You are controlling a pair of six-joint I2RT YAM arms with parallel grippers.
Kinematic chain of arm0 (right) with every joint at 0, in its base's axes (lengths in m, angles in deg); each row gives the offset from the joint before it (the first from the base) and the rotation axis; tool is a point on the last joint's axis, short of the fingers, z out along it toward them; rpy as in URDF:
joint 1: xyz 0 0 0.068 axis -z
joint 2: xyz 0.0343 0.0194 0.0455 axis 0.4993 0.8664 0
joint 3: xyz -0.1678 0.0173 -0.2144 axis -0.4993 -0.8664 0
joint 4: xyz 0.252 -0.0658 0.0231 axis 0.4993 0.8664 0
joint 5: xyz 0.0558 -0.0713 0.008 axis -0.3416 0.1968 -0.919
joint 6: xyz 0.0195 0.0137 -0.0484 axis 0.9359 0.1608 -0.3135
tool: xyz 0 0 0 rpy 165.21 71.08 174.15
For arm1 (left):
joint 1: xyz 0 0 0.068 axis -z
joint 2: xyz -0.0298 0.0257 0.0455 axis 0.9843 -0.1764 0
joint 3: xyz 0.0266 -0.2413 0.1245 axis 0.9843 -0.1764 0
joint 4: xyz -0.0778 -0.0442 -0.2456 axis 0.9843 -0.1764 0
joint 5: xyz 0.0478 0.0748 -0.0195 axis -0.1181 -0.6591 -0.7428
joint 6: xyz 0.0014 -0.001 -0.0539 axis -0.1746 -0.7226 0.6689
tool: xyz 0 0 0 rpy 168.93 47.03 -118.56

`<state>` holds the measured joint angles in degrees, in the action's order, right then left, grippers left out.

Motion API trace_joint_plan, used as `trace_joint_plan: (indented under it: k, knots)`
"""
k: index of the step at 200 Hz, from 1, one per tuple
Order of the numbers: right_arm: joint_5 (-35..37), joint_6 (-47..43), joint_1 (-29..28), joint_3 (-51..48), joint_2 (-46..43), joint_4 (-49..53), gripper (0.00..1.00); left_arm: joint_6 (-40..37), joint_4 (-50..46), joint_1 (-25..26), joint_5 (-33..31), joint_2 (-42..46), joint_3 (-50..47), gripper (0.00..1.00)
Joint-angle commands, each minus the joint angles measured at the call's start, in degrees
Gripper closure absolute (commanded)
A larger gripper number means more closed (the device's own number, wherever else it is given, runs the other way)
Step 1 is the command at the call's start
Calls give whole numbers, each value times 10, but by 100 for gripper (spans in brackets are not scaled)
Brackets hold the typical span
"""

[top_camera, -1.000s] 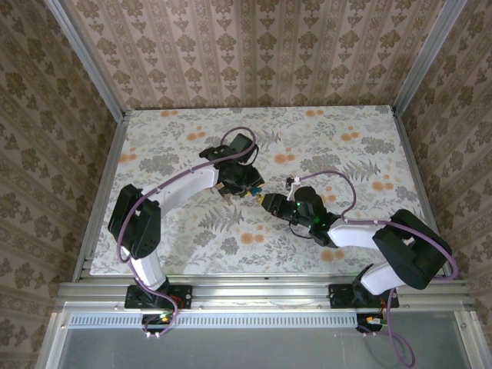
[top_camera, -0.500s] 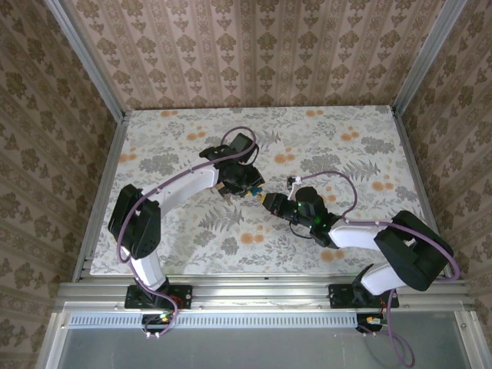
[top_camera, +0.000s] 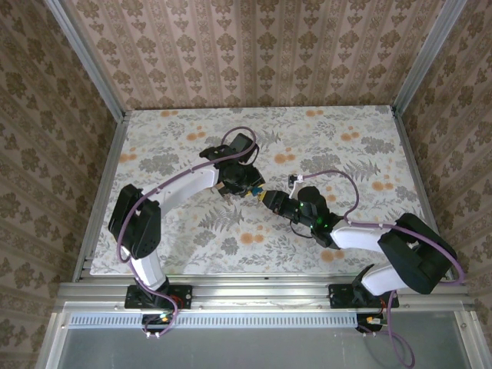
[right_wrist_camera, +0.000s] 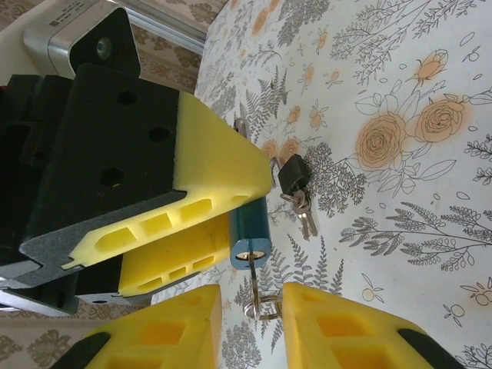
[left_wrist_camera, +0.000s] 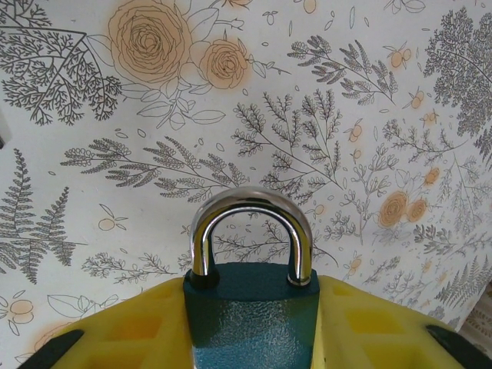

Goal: Unlock with the key

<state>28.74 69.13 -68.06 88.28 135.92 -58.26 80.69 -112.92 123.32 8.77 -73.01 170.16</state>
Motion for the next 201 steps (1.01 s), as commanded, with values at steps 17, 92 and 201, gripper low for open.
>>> trace_joint_plan:
  k: [17, 92, 201]
  knots:
    - [1, -2, 1, 16, 19, -22, 79, -9, 1, 5, 9, 2, 21, 60]
    - [-1, 3, 3, 27, 28, -35, 100, -6, 34, 7, 32, 4, 8, 60]
    - [-16, 29, 28, 51, 56, -69, 100, -4, 185, 6, 89, 41, -58, 65]
